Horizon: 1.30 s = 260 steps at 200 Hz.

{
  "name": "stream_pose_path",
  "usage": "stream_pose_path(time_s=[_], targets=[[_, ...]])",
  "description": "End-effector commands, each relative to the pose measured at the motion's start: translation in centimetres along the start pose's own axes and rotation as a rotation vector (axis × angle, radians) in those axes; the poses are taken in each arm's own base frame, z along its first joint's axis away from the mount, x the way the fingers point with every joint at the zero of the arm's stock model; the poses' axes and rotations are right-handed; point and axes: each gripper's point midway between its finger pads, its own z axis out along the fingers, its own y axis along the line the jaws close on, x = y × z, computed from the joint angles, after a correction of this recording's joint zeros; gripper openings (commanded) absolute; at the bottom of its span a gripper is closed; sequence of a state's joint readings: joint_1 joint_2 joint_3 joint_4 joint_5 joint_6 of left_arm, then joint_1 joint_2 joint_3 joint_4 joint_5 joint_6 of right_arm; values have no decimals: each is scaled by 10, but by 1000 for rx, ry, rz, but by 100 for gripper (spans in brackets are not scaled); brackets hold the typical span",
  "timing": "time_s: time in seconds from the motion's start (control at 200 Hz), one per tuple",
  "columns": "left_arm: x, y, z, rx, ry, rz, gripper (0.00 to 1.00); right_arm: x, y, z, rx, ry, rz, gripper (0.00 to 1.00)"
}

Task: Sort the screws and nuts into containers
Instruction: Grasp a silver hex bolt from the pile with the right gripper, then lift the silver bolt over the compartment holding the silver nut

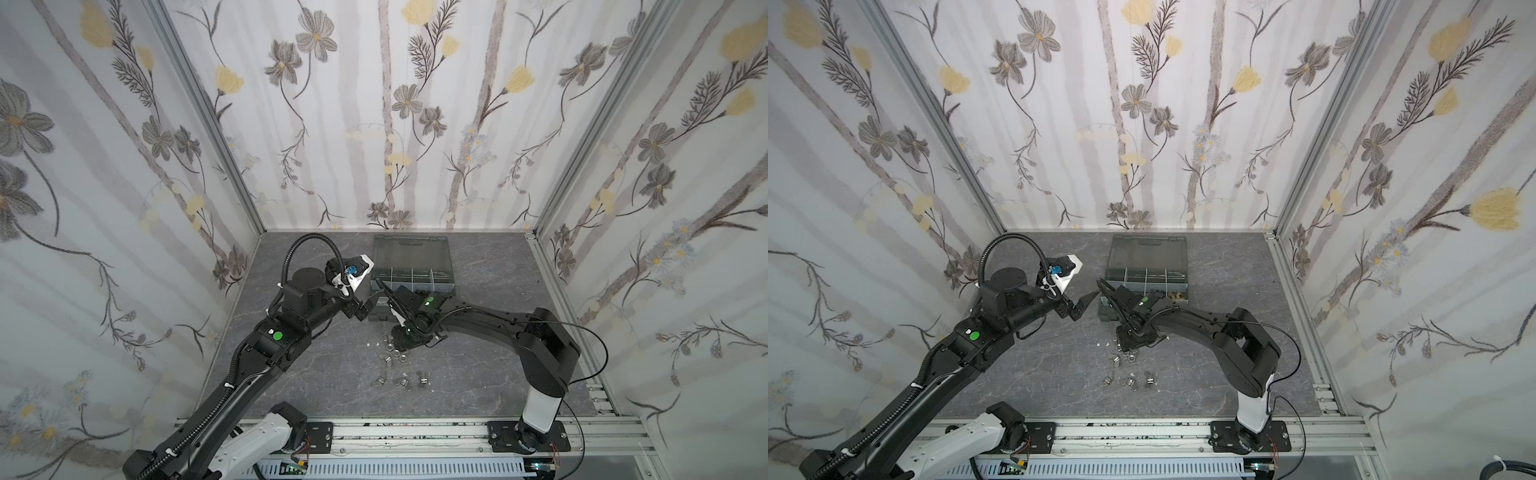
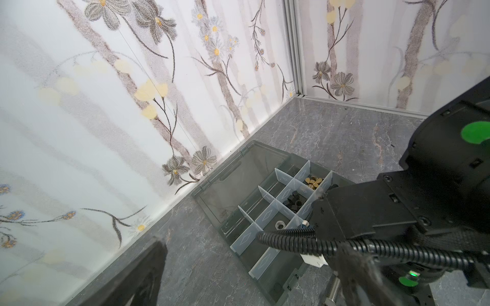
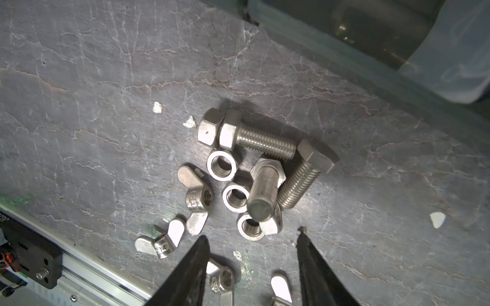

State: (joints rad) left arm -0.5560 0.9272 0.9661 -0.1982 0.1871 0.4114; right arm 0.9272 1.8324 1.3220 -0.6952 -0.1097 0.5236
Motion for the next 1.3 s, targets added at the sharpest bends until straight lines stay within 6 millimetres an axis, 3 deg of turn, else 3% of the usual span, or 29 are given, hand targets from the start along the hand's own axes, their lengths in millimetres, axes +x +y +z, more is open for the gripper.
stream_pose_path(time_s=[0.0, 0.16, 0.639, 0.959, 1.154, 1.294], targets=[[-2, -2, -2, 10, -15, -9, 100, -6, 7, 5, -34, -22, 19, 47], [-3, -3, -5, 10, -22, -18, 100, -11, 8, 14, -33, -29, 18, 40], [1, -4, -5, 11, -13, -15, 100, -23, -12, 23, 77, -43, 10, 41], [6, -6, -3, 16, 1, -11, 100, -20, -13, 30, 75, -19, -3, 28], [7, -6, -3, 15, 3, -7, 100, -18, -12, 25, 71, -18, -16, 18], [6, -5, -3, 7, -1, 2, 100, -17, -13, 10, 71, -38, -18, 13]])
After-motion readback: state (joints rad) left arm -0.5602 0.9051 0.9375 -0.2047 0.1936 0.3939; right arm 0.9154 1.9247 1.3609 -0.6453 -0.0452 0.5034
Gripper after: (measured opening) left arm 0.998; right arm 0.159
